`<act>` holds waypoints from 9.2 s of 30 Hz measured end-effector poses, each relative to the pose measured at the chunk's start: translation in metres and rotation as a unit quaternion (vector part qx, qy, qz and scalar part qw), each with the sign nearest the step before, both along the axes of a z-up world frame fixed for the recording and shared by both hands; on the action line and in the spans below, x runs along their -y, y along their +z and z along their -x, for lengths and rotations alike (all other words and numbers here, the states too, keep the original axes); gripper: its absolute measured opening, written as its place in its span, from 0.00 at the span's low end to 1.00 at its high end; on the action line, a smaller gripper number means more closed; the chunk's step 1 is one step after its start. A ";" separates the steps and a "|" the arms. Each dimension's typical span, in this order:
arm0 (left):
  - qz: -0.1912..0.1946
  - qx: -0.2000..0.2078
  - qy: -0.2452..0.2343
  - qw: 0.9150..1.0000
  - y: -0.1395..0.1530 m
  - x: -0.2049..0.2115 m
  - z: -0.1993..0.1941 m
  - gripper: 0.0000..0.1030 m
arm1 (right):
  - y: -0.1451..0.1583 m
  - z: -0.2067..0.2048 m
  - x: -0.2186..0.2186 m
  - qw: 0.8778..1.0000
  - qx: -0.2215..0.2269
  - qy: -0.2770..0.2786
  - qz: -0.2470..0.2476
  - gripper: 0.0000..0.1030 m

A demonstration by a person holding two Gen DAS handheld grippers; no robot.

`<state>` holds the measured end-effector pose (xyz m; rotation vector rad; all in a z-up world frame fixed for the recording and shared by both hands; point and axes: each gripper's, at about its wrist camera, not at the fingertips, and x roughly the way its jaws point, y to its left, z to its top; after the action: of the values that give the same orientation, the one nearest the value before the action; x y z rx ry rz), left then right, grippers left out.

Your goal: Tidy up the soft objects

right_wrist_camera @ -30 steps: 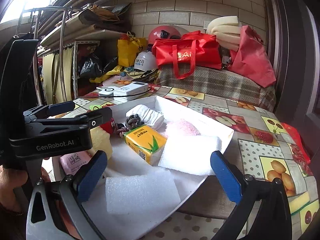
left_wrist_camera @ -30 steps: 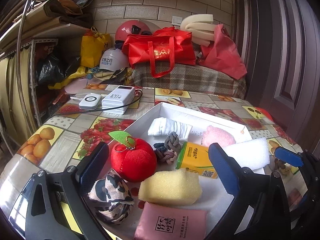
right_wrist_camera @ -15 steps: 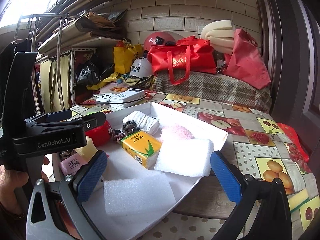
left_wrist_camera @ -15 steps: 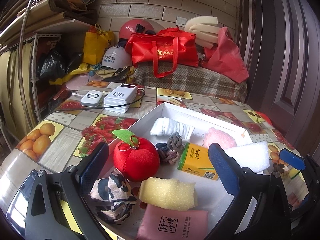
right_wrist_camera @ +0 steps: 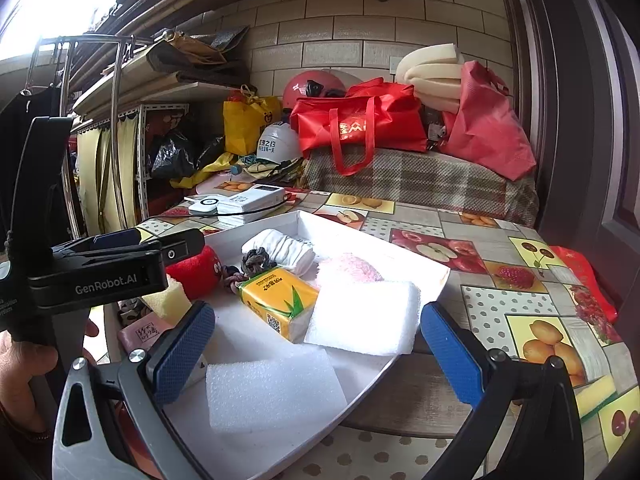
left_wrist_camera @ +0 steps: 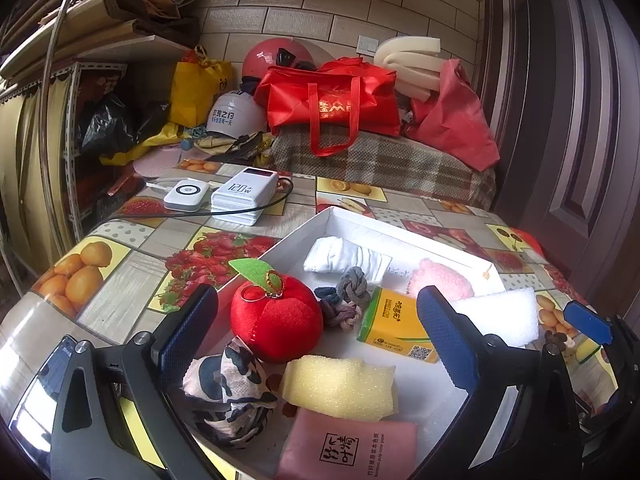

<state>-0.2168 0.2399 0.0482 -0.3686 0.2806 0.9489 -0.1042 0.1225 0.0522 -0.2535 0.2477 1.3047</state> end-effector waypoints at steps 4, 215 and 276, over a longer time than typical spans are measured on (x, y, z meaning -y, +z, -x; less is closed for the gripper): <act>-0.016 -0.001 0.001 1.000 0.002 0.005 0.000 0.98 | 0.001 -0.001 0.002 1.000 -0.001 -0.002 -0.006 1.00; 0.003 -0.023 0.013 1.000 -0.002 0.012 -0.018 0.87 | 0.003 -0.002 0.004 0.998 -0.035 -0.049 -0.034 1.00; -0.032 -0.116 0.009 0.993 0.060 0.167 -0.016 0.87 | -0.004 -0.055 0.200 0.961 -0.079 -0.261 -0.051 1.00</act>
<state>-0.2005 0.0726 0.1079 -0.2022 0.4591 1.0171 -0.0489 -0.0774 0.0481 0.0107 0.3548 0.8096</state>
